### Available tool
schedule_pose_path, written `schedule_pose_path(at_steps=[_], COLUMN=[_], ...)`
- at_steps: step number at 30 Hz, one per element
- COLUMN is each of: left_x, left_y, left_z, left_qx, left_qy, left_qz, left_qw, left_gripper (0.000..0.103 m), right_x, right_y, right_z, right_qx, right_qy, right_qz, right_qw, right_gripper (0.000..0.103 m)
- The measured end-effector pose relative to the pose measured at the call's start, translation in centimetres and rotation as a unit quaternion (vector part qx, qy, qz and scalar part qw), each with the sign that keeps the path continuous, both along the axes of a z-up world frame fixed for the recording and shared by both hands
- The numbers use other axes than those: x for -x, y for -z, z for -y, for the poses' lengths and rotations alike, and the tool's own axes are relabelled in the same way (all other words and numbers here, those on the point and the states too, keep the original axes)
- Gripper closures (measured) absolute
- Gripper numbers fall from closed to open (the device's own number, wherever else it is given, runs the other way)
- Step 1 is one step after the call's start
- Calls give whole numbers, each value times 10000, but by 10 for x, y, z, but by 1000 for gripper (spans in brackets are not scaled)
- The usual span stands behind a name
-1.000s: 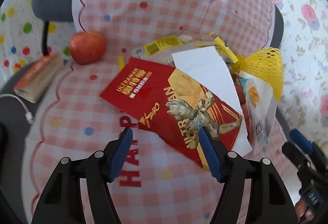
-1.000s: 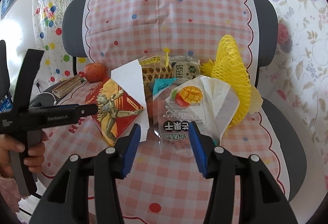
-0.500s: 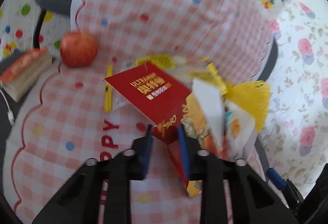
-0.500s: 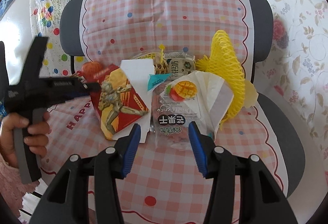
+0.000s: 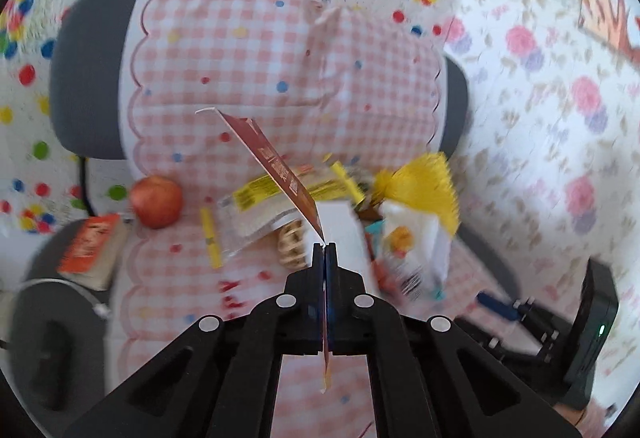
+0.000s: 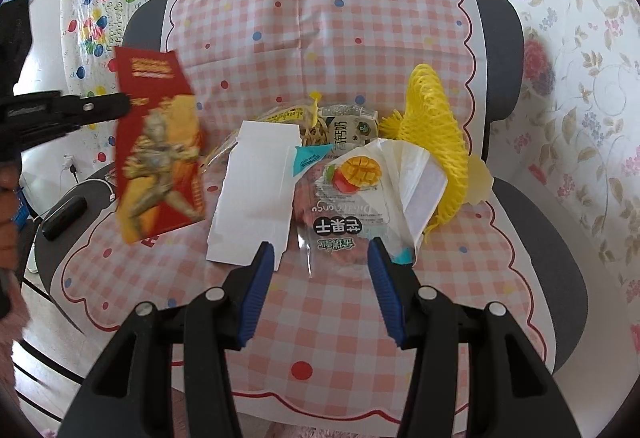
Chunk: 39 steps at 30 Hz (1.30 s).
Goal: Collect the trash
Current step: 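Grasp the red snack box with the left gripper and lift it, then grasp the white paper strip with the right gripper while the left holds the box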
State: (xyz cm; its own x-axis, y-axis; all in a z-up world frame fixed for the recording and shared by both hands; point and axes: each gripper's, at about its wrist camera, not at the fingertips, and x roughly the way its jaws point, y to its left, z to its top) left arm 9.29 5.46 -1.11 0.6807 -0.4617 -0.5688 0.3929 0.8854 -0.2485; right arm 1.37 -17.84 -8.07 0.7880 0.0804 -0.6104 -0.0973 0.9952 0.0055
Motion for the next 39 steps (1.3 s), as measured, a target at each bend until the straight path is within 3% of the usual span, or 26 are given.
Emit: schedule_pose_path(at_steps=[6,15,22,25,32,39], left_x=[4,-29,-48,-44,-10,-10], left_y=[7,64,100,98,77,95], left_z=[-15,3,4,2,6,4], left_qx=[-665,-946,-1250,-1298,-1451,-1345], left_qy=[-68,-246,-526,-653,-679,-623], left_qz=[-250,-640,-844,-716,-140,-343], left_qw=[9975,9931,9872,9868,9870,9883], left_gripper=[102,91,93,102,102,102], right_x=[-3,-6,-12,-15,-33,-71], right_y=[7,12,19,21,25,43], right_z=[-3,-1,-2,-8,-28,-37], right_qx=[-75,-75,-137,-157,-474,-712], right_qy=[-23,11,8,-79,-427,-376], right_qz=[-107,-184,-281,-311,-373,-704], right_qw=[9999,9998,9995,9994,9973,9943], right_gripper=[55,55,52,51,54,53])
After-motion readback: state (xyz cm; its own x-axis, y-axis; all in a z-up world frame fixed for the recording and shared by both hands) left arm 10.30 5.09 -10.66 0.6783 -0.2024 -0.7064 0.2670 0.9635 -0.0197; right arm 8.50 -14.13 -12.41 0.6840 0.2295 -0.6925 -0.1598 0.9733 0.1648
